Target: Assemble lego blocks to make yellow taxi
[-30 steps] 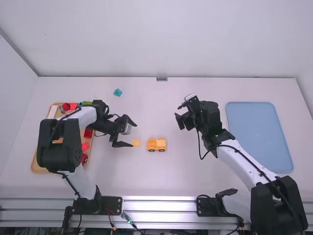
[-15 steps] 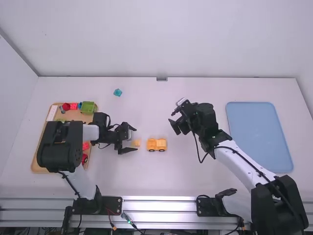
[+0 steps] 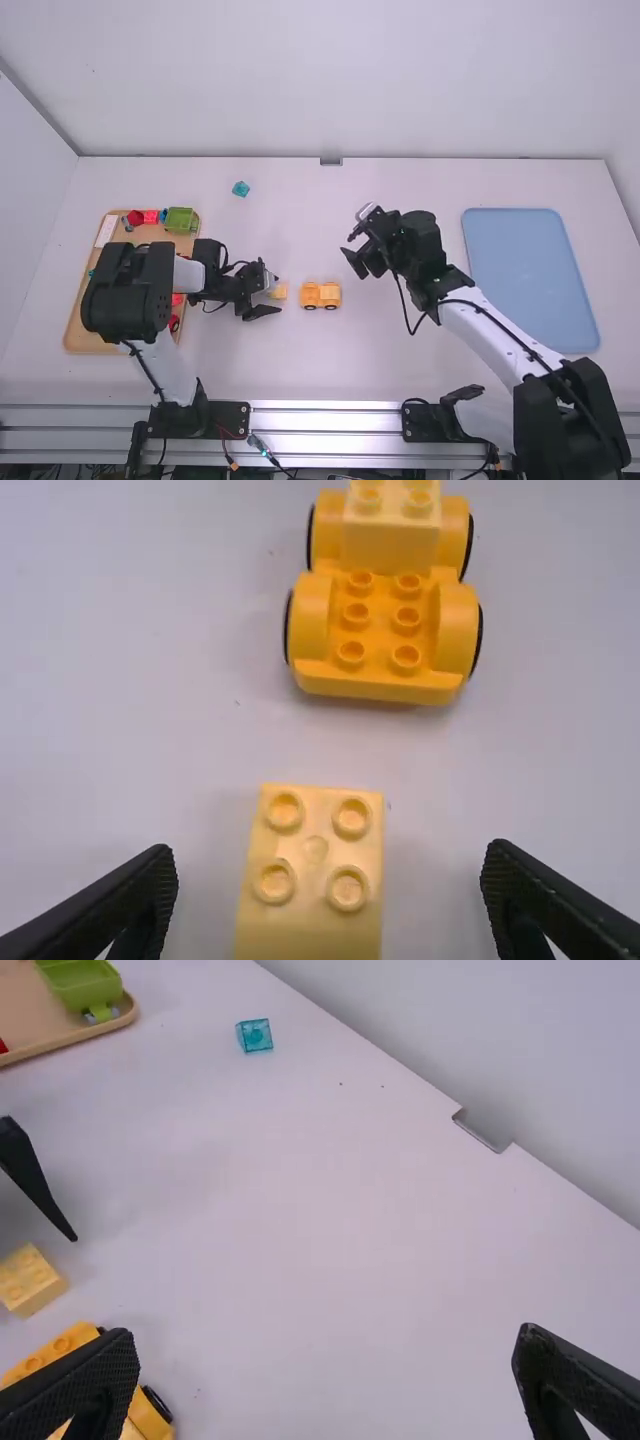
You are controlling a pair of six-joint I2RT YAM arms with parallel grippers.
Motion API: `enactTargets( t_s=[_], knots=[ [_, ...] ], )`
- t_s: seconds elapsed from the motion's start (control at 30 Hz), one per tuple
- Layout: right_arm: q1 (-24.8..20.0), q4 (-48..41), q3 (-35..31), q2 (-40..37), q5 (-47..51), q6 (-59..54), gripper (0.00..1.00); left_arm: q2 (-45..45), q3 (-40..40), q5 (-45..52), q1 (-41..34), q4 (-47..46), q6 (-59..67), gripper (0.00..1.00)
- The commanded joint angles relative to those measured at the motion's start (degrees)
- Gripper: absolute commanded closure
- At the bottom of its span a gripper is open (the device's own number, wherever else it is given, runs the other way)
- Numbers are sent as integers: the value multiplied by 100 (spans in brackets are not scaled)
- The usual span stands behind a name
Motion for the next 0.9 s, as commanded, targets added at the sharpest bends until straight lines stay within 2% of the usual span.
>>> enactTargets(
  t_s=[0.0,0.1,0.13,0.2,0.23,0.3,0.43,0.6,0.73,0.87],
  knots=[
    [0,9,-52,-83,-42,-9,1,87,114,76,11,-72,-101,24],
    [2,7,-52,-83,-42,-9,1,87,168,37,-24,-48,-101,35],
    [9,2,-52,-83,-39,-9,1,87,179,35,-11,-50,-101,36],
    [11,7,-52,-83,-42,-9,1,87,162,33,-35,-46,-101,50],
    [9,9,-55,-83,-39,-7,1,87,149,33,-39,-44,-81,53],
    [7,9,-55,-83,-39,-9,1,87,98,33,-59,-48,96,72],
    [4,-35,-55,-83,-42,-11,1,87,-9,33,-52,103,68,78],
    [7,-216,-52,-83,-136,-61,1,87,-83,35,-52,192,48,80],
    [-66,-610,-127,-7,-1381,-1115,1,85,-70,166,-57,264,46,80],
    [-225,-332,-470,492,-2682,-1971,1,74,7,479,-57,256,48,83]
  ],
)
